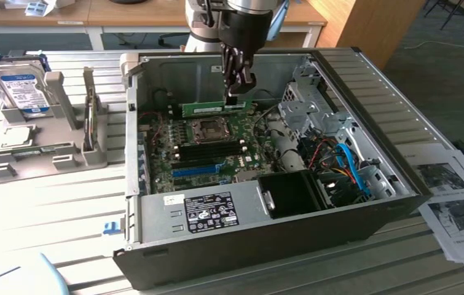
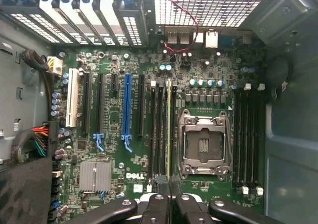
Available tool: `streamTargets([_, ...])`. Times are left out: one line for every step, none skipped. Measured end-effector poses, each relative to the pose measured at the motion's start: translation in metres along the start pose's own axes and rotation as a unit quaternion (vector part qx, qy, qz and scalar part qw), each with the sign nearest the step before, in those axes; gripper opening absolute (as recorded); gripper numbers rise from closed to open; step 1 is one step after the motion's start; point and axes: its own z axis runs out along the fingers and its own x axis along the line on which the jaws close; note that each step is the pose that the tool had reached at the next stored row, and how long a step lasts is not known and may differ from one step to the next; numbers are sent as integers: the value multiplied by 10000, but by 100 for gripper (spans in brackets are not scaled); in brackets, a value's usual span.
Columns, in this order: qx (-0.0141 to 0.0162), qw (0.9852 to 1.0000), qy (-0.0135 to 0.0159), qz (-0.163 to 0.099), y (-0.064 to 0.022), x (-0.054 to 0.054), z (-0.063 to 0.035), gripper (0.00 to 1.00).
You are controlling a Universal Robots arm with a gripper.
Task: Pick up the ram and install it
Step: 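Insert the ram into the slot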
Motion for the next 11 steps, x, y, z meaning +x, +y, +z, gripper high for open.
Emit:
streamTargets([0,10000,0,0,0,0,6,11])
streamTargets([0,10000,0,0,-1,0,12,11])
streamTargets([0,10000,0,1,-1,0,17,11])
streamTargets([0,10000,0,0,-1,0,22,11])
streamTargets([0,10000,0,0,-1,0,28,11])
streamTargets([0,10000,0,0,-1,0,35,11])
streamTargets([0,10000,0,0,-2,0,43,11])
streamTargets([0,10000,0,0,-2,0,52,11])
streamTargets([0,10000,0,0,-3,0,61,11])
streamTargets([0,10000,0,0,-3,0,72,11])
streamTargets([0,10000,0,-1,-4,0,83,11])
